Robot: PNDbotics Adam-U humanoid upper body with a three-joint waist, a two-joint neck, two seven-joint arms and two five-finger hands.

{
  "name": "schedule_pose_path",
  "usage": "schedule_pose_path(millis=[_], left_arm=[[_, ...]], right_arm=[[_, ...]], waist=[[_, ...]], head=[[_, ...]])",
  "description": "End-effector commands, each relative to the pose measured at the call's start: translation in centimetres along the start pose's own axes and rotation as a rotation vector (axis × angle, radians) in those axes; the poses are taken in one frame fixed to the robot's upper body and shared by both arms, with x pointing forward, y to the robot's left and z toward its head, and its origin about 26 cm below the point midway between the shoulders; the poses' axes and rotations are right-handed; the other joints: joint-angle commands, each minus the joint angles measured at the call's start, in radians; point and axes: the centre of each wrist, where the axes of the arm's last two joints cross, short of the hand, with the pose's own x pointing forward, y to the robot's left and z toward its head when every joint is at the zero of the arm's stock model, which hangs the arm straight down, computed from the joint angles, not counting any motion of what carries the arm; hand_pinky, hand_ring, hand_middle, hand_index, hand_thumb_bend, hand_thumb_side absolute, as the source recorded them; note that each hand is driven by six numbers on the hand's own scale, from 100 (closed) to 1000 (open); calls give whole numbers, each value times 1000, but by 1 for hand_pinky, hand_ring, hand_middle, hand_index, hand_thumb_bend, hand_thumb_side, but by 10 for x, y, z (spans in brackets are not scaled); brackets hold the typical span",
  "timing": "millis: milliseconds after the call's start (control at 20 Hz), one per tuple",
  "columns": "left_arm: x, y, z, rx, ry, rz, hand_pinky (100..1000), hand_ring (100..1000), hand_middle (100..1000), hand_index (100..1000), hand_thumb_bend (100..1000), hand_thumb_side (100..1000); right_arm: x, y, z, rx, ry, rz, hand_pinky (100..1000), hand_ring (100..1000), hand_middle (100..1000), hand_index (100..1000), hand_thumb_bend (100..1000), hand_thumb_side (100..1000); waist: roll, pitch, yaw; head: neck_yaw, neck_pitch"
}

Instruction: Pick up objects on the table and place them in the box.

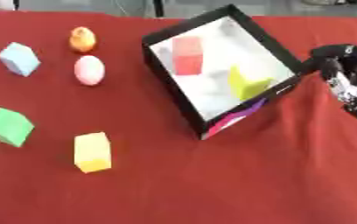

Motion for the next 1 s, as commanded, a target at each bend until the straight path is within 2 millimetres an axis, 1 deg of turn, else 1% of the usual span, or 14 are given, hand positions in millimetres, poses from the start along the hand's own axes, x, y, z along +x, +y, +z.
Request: schedule_pose_path(millis=[50,300,400,550,600,750,800,850,1000], left_arm=[[10,3,-7,-20,-33,-30,787,758,778,741,100,715],[9,3,-7,-22,-32,-27,787,759,778,741,100,716],[11,1,-9,-24,-38,-21,787,759,778,741,100,714],[19,2,-15,-43,-67,-32,788,761,779,747,100,703],[22,3,-18,-62,-78,-49,790,775,786,763,100,694],[45,12,-35,-236,-132,-215,800,798,809,780,100,659],[53,15,-41,-308,-148,-282,801,800,810,782,100,678],[61,19,-48,-394,-161,-359,802,801,810,784,100,627],[77,33,-66,-646,-151,-581,807,810,805,794,100,591]], right_arm=[[10,-5,-5,18,-31,39,990,667,628,745,100,526],[10,-5,-4,17,-29,40,990,668,628,745,100,526],[10,-6,-4,14,-26,43,990,667,628,745,100,526],[10,-7,-3,4,-23,48,990,668,628,745,100,526],[10,-7,-3,3,-21,50,990,668,628,745,100,526],[9,-7,-1,7,-15,60,990,668,629,745,100,527],[9,-7,0,8,-12,64,990,668,629,745,100,527],[8,-7,0,8,-9,69,989,668,629,745,100,527],[8,-7,2,13,-1,83,989,669,629,745,100,528]], waist=[[3,-24,-1],[4,-24,-4],[6,-22,-6],[8,-19,-9],[9,-19,-9],[15,-19,-8],[18,-20,-8],[21,-20,-8],[30,-22,-7]], head=[[0,-14],[-5,-11],[-13,-15],[-30,-13],[-34,-11],[-39,-6],[-40,-5],[-40,-4],[-42,-1]])
